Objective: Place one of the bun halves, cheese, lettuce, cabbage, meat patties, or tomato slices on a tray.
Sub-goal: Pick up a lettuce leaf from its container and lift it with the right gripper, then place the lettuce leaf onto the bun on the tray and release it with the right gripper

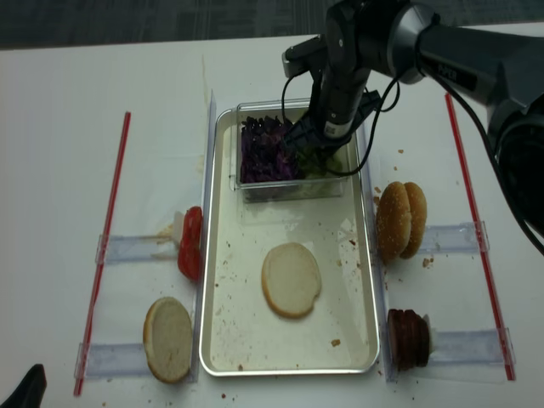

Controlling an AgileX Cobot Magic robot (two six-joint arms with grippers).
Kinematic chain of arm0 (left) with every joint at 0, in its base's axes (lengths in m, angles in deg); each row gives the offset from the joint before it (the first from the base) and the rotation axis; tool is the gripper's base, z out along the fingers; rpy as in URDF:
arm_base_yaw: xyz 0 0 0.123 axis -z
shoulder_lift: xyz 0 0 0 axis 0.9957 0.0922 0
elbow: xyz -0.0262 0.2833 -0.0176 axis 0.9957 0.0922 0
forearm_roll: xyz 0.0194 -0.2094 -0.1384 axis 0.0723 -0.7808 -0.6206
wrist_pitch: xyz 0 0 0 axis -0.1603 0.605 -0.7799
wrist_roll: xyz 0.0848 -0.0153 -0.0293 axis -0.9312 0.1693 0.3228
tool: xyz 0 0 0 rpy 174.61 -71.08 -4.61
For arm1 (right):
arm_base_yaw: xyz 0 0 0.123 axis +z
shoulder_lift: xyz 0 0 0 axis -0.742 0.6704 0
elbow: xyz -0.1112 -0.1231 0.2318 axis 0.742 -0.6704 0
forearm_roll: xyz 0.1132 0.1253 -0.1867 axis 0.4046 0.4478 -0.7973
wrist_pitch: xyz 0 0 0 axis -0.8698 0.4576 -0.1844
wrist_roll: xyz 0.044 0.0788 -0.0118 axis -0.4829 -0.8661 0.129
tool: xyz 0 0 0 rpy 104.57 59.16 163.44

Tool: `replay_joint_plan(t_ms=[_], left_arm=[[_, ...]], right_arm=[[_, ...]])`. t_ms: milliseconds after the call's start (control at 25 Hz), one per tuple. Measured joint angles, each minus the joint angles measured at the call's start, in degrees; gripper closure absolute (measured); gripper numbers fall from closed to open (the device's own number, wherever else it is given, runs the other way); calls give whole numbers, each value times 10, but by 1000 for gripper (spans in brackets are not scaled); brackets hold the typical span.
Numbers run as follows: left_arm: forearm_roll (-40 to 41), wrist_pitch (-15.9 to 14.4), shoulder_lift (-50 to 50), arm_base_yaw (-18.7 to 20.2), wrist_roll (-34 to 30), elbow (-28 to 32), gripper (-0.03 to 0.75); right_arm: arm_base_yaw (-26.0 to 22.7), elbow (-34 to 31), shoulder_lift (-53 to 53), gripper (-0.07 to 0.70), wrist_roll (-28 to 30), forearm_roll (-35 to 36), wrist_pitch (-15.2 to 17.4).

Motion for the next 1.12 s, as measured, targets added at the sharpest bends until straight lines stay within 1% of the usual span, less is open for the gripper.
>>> replay_joint_plan(t_ms=[120, 400, 560, 720, 840, 1120], left_arm=[[0, 0, 0, 0, 0, 0, 99], [0, 0, 0, 0, 0, 0, 99], [0, 0, 0, 0, 0, 0, 99], [0, 0, 0, 0, 0, 0, 99], [0, 0, 0, 0, 0, 0, 99], [0, 0, 0, 0, 0, 0, 99]], right_arm=[[0, 27, -2, 567, 0, 0, 20], [0, 90, -32, 567, -1, 0, 86], [0, 110, -34, 567, -3, 0, 122], [0, 115, -34, 570, -4, 1, 157], [0, 115, -34, 570, -6, 2, 169], [1, 115, -34, 570, -4, 9, 173]])
